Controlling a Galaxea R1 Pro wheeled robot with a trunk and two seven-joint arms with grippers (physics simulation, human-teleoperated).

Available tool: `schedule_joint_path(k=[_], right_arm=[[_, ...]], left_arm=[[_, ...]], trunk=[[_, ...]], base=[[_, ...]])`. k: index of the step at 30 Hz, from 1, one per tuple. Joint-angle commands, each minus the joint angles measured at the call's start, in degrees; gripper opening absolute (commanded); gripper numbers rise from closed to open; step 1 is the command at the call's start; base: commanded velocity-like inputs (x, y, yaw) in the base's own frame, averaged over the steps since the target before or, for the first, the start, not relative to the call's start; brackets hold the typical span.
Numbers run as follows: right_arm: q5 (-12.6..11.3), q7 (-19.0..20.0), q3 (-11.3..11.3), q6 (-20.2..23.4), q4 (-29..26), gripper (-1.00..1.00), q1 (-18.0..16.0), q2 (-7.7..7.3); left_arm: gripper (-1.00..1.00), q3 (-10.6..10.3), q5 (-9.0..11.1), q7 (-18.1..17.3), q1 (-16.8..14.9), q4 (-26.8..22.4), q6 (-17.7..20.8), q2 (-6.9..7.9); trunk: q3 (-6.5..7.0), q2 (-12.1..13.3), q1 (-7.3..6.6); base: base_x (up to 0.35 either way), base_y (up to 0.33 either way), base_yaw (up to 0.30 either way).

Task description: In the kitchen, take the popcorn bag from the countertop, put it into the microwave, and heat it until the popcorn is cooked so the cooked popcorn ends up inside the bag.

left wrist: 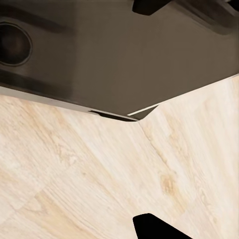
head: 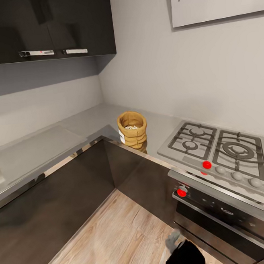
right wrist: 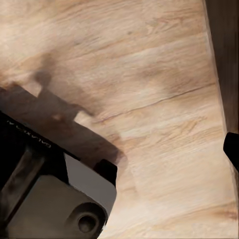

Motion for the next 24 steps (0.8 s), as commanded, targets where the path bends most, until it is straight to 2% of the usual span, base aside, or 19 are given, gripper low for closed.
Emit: schedule_joint_path(k=[1, 2, 4, 5, 6, 7, 8, 10, 11, 12, 13, 16, 17, 19, 21, 22, 24], right_arm=[[0.45, 3.31, 1.98, 3.67, -5.18, 1.0, -0.01, 0.01], [0.29, 6.71, 4.88, 8.39, -11.42, 1.0, 0.17, 0.01], [0.17, 10.41, 8.94, 14.61, -16.71, 1.0, -0.77, 0.01], [0.12, 11.39, 10.0, 14.61, -17.78, 1.0, -2.42, 0.01], [-0.37, 13.47, 11.61, 14.61, -18.95, 1.0, -8.1, 0.01], [-0.96, 14.59, 12.13, 14.61, -19.19, 1.0, -11.39, 0.01], [-2.32, 16.29, 12.58, 14.61, -19.3, 1.0, -16.88, 0.01], [-4.54, 17.79, 12.9, 14.61, -19.04, 1.0, -26.14, 0.01], [-5.0, 17.97, 12.88, 14.61, -18.63, 1.0, -29.38, 0.01], [-5.47, 18.06, 12.49, 14.61, -17.33, 1.0, -35.34, 0.01], [-5.59, 17.89, 11.57, 14.61, -15.44, 1.0, -39.42, 0.01], [-5.75, 17.5, 7.7, 14.61, -7.28, 1.0, -48.65, 0.01], [-5.82, 17.43, 4.15, 14.61, 1.37, 1.0, -56.04, 0.01], [-5.86, 17.45, 0.08, 14.61, 10.79, 1.0, -63.91, 0.01], [-5.84, 17.43, -5.95, 14.61, 22.05, 1.0, -74.14, 0.01], [-5.79, 17.34, -8.01, 14.61, 25.09, 1.0, -77.49, 0.01], [-5.62, 15.25, -9.73, 14.61, 27.3, 1.0, -80.18, 0.01]], left_arm=[[1.0, 0.08, 0.34, 0.09, -0.01, -0.02, -0.22, -0.04], [1.0, 0.08, 0.34, 0.1, -0.01, -0.02, -0.25, -0.05], [1.0, 0.08, 0.34, 0.1, -0.01, -0.02, -0.27, -0.06], [1.0, 0.08, 0.34, 0.1, -0.01, -0.02, -0.27, -0.06], [1.0, 0.11, 0.34, 0.1, -0.01, -0.02, -0.28, -0.06], [1.0, 0.13, 0.34, 0.1, -0.01, -0.02, -0.28, -0.06], [1.0, 0.15, 0.34, 0.1, -0.01, -0.02, -0.28, -0.06], [1.0, 0.16, 0.34, 0.1, -0.01, -0.02, -0.31, -0.08], [1.0, 0.17, 0.34, 0.1, -0.01, -0.02, -0.3, -0.07], [1.0, 0.17, 0.34, 0.1, -0.01, -0.02, -0.29, -0.09], [1.0, 0.17, 0.34, 0.1, -0.01, -0.02, -0.32, -0.1], [1.0, 0.17, 0.34, 0.1, -0.01, -0.02, -0.34, -0.09], [1.0, 0.17, 0.34, 0.1, -0.01, -0.02, -0.39, -0.08], [1.0, 0.17, 0.34, 0.1, -0.01, -0.02, -0.39, -0.07], [1.0, 0.17, 0.34, 0.1, -0.01, -0.02, -0.42, -0.07], [1.0, 0.17, 0.34, 0.1, -0.01, -0.02, -0.39, -0.07], [1.0, 0.17, 0.34, 0.1, 0.01, -0.02, -0.42, -0.07]], trunk=[[-0.06, -0.03, 0.0], [-0.06, -0.03, 0.0], [-0.06, -0.03, 0.0], [-0.06, -0.03, 0.0], [-0.06, -0.03, 0.0], [-0.06, -0.03, 0.0], [-0.06, -0.03, 0.0], [-0.06, -0.03, 0.0], [-0.06, -0.03, 0.0], [-0.06, -0.03, 0.0], [-0.06, -0.03, 0.0], [-0.06, -0.03, 0.0], [-0.06, -0.03, 0.0], [-0.06, -0.03, 0.0], [-0.06, -0.03, 0.0], [-0.06, -0.03, 0.0], [-0.06, -0.03, 0.0]], base=[[0.0, 0.0, 0.0], [0.0, 0.0, 0.0], [0.0, 0.0, 0.0], [0.0, 0.0, 0.0], [0.0, 0.0, 0.0], [0.0, 0.0, 0.0], [0.0, 0.0, 0.0], [0.0, 0.0, 0.0], [0.0, 0.0, 0.0], [0.0, 0.0, 0.0], [0.0, 0.0, 0.0], [0.0, 0.0, 0.0], [0.0, 0.0, 0.0], [0.0, 0.0, 0.0], [0.0, 0.0, 0.0], [0.0, 0.0, 0.0], [0.0, 0.0, 0.0]])
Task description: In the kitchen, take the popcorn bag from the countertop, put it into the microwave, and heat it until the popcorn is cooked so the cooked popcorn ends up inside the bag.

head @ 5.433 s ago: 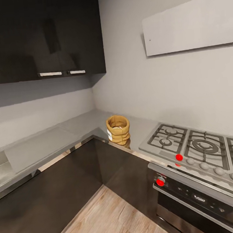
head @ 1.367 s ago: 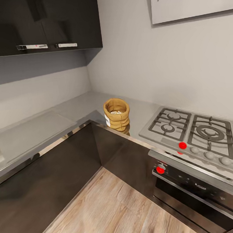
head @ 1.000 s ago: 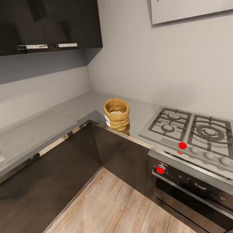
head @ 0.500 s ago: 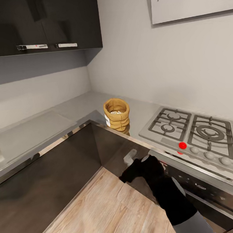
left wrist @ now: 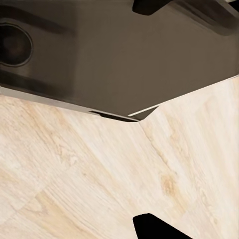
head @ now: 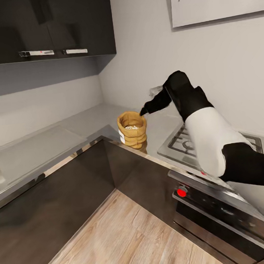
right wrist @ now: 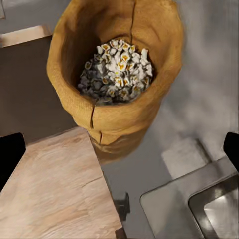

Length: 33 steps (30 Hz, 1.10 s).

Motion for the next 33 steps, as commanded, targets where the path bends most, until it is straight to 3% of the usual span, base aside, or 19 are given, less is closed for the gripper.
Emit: schedule_joint_path(k=[1, 4, 10, 19, 33], right_arm=[[0.57, -1.87, -0.83, 0.17, 0.35, 1.0, -0.53, 0.08], [0.62, -7.06, -3.06, 0.17, 0.83, 1.0, -0.95, 0.08], [0.57, -14.54, -3.76, 0.17, 0.92, 1.0, -1.21, 0.08], [0.35, -15.08, -4.04, 0.17, 1.24, 1.0, -1.09, 0.08], [0.29, -14.94, -4.06, 0.17, 1.59, 1.0, -0.93, 0.08]], left_arm=[[1.0, 0.08, 0.34, 0.08, -0.02, -0.02, -0.21, -0.02], [1.0, 0.1, 0.35, 0.08, -0.02, -0.02, -0.22, -0.02], [1.0, 0.09, 0.39, 0.08, -0.02, -0.02, -0.22, -0.06], [1.0, 0.11, 0.43, 0.17, -0.02, -0.02, -0.11, -0.06], [1.0, 0.6, 0.43, 0.17, -0.02, -0.02, -0.05, -0.02]], trunk=[[-0.06, -0.03, 0.0], [-0.06, -0.03, 0.0], [-0.06, -0.03, 0.0], [-0.06, -0.03, 0.0], [-0.06, -0.03, 0.0]], base=[[0.0, 0.0, 0.0], [0.0, 0.0, 0.0], [0.0, 0.0, 0.0], [0.02, 0.0, 0.0], [0.3, 0.021, 0.0]])
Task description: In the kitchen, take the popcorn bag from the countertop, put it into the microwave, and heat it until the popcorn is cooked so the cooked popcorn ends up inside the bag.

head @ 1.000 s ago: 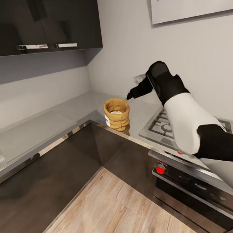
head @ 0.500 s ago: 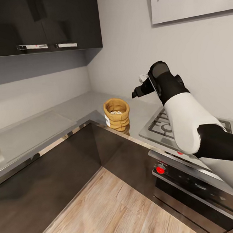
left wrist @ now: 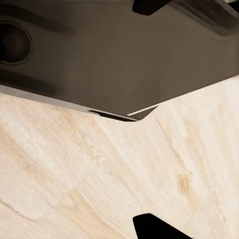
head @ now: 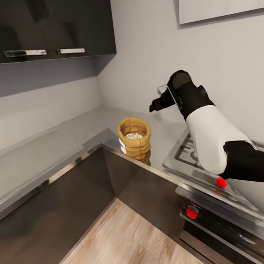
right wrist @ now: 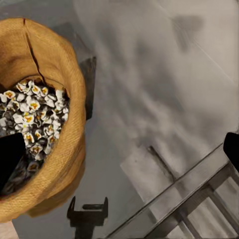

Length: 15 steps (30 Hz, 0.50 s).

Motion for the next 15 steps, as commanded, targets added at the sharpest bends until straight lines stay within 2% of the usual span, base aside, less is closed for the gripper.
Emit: schedule_joint_path(k=[1, 9, 11, 13, 15], right_arm=[[0.6, 0.45, -0.43, 0.1, -0.02, 1.0, -0.05, 0.09], [0.6, 0.52, -0.5, 0.1, -0.5, 1.0, 0.08, 0.09], [0.6, 0.53, -1.61, 0.1, -0.84, 1.0, 0.98, 0.09], [0.6, 0.49, -3.85, 0.1, -1.87, 1.0, 2.89, 0.09], [0.6, 0.31, -5.56, 0.1, -5.49, 1.0, 5.22, 0.09]], left_arm=[[1.0, 0.32, 0.33, 0.05, -0.01, -0.02, -0.19, -0.02], [1.0, 0.5, 0.33, 0.05, -0.01, -0.02, -0.19, -0.02], [1.0, 0.5, 0.33, 0.05, -0.01, -0.02, -0.19, -0.02], [1.0, 0.5, 0.33, 0.05, 0.01, -0.02, -0.19, -0.02], [1.0, 0.5, 0.33, 0.05, 0.0, -0.02, -0.19, -0.02]], trunk=[[-0.06, -0.03, 0.03], [-0.06, -0.03, 0.03], [-0.06, -0.03, 0.03], [-0.06, -0.03, 0.03], [-0.06, -0.03, 0.03]], base=[[0.284, 0.186, 0.0], [0.24, 0.189, 0.0], [0.046, 0.039, 0.0], [0.016, 0.014, 0.0], [0.005, 0.004, 0.0]])
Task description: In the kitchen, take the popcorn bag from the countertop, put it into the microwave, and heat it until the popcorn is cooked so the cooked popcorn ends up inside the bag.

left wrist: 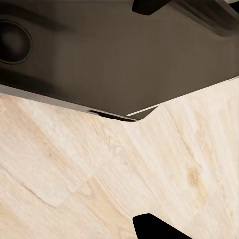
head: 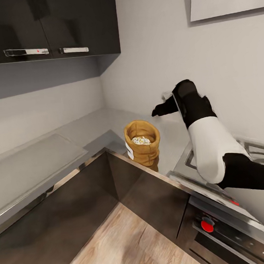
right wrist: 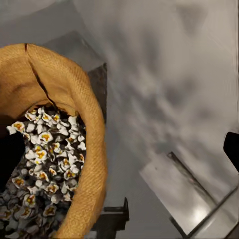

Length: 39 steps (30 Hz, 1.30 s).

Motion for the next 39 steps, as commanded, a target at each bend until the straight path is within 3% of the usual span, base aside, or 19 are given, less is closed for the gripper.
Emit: schedule_joint_path(k=[1, 3, 6, 19, 27, 31, 39], right_arm=[[0.55, 0.43, -0.56, 0.11, -1.58, 1.0, 0.79, 0.08], [0.64, 0.32, -0.86, 0.11, -4.22, 1.0, 3.13, 0.08], [0.68, 0.29, -0.94, 0.11, -4.76, 1.0, 3.98, 0.08], [0.61, 0.36, -0.93, 0.11, -4.27, 1.0, 4.23, 0.08], [0.61, 0.28, -1.05, 0.11, 0.73, 1.0, 4.21, 0.08], [0.53, 0.03, -2.17, 0.11, 0.31, 1.0, 4.21, 0.08], [0.35, -10.02, -6.13, 0.11, 0.54, 1.0, 4.27, 0.08]], left_arm=[[1.0, 0.16, 0.32, 0.06, -0.01, -0.02, -0.2, -0.02], [1.0, 0.17, 0.32, 0.06, -0.02, -0.02, -0.2, -0.02], [1.0, 0.17, 0.32, 0.03, -0.02, -0.02, -0.2, -0.05], [1.0, 1.3, 0.32, 0.04, -0.02, -0.02, -0.2, -0.1], [1.0, 1.31, 0.32, 0.05, -0.02, -0.02, -0.2, -0.11], [1.0, 1.31, 0.32, 0.05, -0.02, -0.02, -0.24, -0.11], [1.0, 1.31, 0.32, 0.06, -0.02, -0.02, -0.2, -0.11]], trunk=[[-0.05, -0.03, 0.0], [-0.05, -0.03, 0.0], [-0.05, -0.03, 0.0], [-0.05, -0.03, 0.0], [-0.05, -0.03, 0.0], [-0.05, -0.03, 0.0], [-0.05, -0.03, 0.0]], base=[[0.002, 0.002, 0.0], [0.001, 0.001, 0.0], [-0.056, 0.034, 0.0], [-0.18, 0.127, 0.0], [-0.014, 0.003, 0.0], [0.0, 0.0, 0.0], [0.0, 0.0, 0.0]])
